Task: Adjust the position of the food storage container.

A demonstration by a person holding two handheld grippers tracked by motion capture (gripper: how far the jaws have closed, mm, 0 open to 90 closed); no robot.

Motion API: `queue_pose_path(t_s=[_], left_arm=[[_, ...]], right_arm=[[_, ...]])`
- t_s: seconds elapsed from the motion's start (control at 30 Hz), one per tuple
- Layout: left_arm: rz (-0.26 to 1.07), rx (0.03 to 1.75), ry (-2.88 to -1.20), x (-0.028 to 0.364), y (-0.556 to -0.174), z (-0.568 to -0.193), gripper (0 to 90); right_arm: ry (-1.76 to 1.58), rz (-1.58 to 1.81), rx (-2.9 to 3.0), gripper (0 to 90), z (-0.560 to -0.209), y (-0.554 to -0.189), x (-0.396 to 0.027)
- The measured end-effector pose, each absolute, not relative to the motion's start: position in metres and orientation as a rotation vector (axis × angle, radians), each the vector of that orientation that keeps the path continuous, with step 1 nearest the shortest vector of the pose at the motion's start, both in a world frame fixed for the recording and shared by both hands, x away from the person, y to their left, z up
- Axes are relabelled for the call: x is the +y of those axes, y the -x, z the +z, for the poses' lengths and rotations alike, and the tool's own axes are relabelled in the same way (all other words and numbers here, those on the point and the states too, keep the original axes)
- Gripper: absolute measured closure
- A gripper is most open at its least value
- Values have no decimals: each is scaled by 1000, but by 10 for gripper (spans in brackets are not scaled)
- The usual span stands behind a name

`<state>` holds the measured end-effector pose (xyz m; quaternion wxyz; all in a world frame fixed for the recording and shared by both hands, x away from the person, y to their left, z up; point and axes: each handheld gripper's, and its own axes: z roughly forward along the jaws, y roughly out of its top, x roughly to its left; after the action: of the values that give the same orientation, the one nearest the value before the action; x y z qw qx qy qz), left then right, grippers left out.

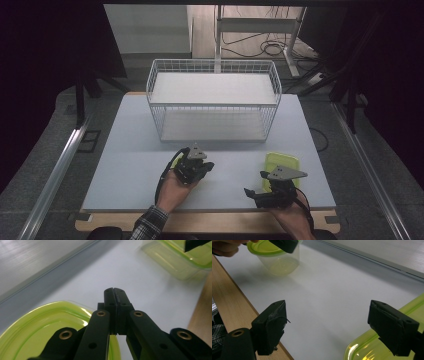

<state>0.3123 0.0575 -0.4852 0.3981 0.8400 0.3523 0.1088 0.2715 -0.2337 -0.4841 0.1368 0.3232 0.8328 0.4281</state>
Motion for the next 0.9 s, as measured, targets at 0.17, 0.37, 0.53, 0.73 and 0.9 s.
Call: queue_pose_path(t_s=[0.17,0.37,0.53,0.73,0.9], left_arm=[[305,929,-2152,57,-316,-487,898],[305,983,-2151,75,-316,-491,898],[319,1027,-2142,95,-312,-493,898],[325,1075,-2130,115,-309,-495,897],[344,1124,-2117,133,-306,-496,897]], right_arm=[[-932,1240,2407,158,-484,-271,-234],[-927,1242,2407,158,-483,-270,-233],[-927,1238,2412,158,-484,-271,-233],[-924,1235,2414,159,-485,-271,-232],[-922,1230,2420,162,-485,-271,-232]])
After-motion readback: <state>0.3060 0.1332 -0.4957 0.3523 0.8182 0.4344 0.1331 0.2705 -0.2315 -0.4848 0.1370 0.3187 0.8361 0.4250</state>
